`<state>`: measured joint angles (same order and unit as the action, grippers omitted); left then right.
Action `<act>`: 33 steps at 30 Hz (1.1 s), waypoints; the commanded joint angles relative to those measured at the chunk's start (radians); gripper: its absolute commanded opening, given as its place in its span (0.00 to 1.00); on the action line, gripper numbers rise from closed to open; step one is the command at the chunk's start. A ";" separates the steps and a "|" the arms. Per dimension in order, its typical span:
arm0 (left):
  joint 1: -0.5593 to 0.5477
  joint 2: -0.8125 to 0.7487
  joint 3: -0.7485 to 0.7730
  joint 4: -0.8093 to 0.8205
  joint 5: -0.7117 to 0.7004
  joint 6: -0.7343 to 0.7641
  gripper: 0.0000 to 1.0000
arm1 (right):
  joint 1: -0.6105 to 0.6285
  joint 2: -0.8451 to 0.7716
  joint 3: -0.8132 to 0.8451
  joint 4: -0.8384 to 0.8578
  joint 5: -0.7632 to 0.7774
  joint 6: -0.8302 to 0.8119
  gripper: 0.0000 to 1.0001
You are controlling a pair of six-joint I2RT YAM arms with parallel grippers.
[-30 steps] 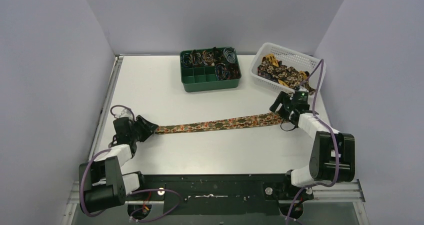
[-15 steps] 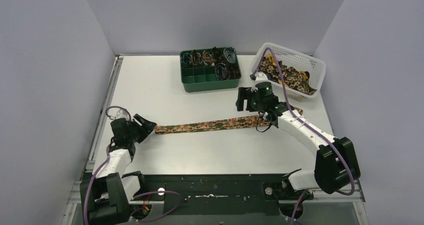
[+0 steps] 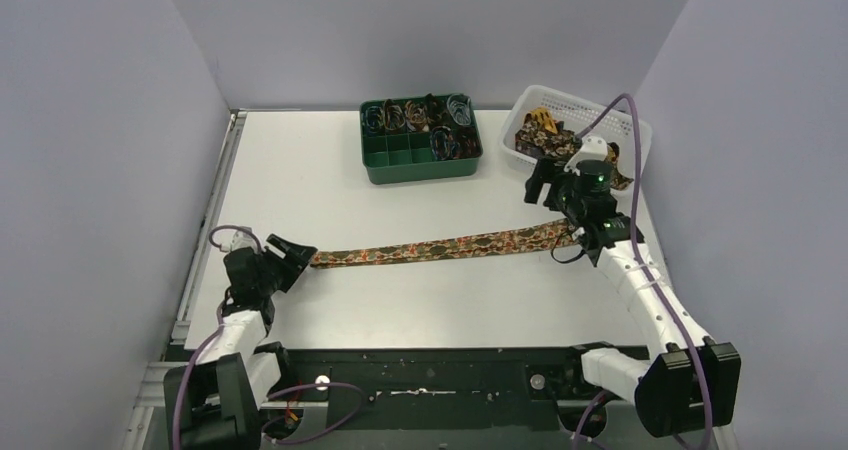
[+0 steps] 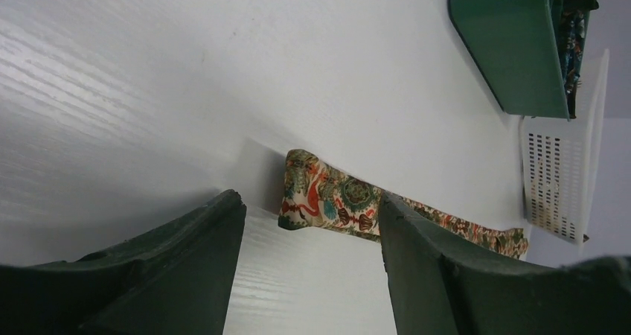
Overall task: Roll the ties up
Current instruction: Flatten out the tie at the center of the board.
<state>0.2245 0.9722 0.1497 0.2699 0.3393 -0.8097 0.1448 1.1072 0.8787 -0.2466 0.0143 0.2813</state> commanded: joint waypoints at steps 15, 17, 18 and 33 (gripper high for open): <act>-0.001 0.187 0.044 0.091 0.082 0.097 0.46 | 0.554 0.602 0.261 0.257 -0.267 0.154 0.74; -0.004 0.201 0.051 0.082 0.045 0.116 0.46 | 0.590 0.670 0.329 0.204 -0.264 0.179 0.73; -0.001 0.210 0.060 0.074 0.049 0.123 0.44 | 0.611 0.696 0.355 0.183 -0.260 0.182 0.71; -0.048 0.250 0.126 -0.026 -0.005 0.209 0.26 | 0.706 0.850 0.446 0.174 -0.377 0.167 0.66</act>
<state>0.1825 1.2095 0.2279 0.3046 0.3660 -0.6510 0.8448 1.9347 1.2572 -0.0875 -0.3096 0.4583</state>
